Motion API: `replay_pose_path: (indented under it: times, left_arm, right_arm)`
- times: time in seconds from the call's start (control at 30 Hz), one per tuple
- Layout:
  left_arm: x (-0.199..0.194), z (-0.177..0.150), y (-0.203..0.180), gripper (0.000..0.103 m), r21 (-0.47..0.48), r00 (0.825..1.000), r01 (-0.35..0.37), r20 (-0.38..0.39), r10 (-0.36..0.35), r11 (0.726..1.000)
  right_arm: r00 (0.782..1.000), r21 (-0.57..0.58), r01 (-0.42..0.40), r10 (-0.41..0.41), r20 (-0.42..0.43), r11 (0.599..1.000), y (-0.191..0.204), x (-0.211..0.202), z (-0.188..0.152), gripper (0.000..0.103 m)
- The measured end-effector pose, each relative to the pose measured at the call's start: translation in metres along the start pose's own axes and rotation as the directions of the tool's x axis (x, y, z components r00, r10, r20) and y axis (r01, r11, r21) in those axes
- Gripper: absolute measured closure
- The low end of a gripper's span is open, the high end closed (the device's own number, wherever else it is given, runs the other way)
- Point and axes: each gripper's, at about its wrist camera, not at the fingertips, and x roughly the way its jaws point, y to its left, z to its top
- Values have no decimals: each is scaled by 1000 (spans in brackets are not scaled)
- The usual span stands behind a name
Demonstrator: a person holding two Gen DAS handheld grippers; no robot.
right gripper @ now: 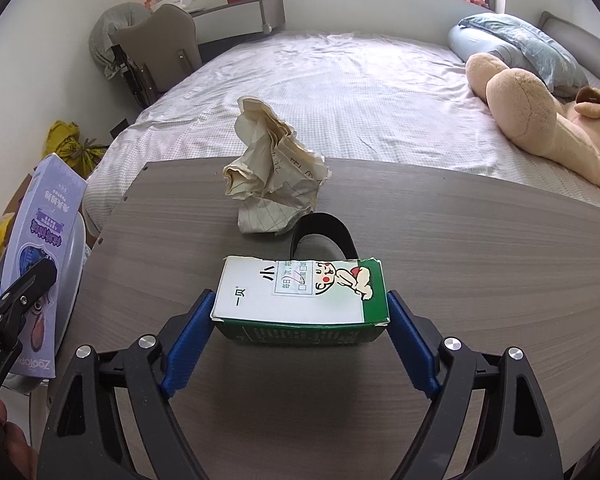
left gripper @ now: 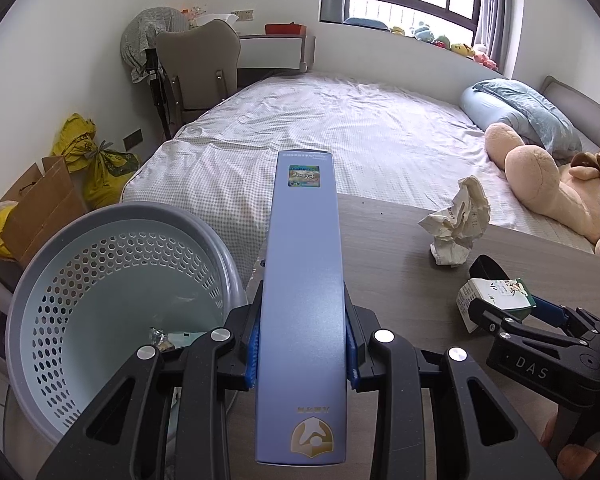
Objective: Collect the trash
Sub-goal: 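Grasp the green-and-white milk carton with the right gripper while left holds the box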
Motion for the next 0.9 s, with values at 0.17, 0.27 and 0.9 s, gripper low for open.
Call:
replay_pose_path:
  times: [0.17, 0.27, 0.9]
  left_arm:
    - [-9, -1, -1, 72, 5, 1000, 3, 13, -3, 1000]
    - [-15, 0, -1, 72, 8, 1000, 3, 21, -3, 1000]
    - [-27, -7, -13, 72, 40, 1000, 3, 26, -4, 999]
  right_arm:
    - [999, -4, -5, 6, 36, 1000, 1, -19, -2, 21]
    - [998, -18, -7, 8, 60, 1000, 1, -30, -4, 21]
    - [998, -30, -58, 57, -23, 998, -10, -20, -34, 20]
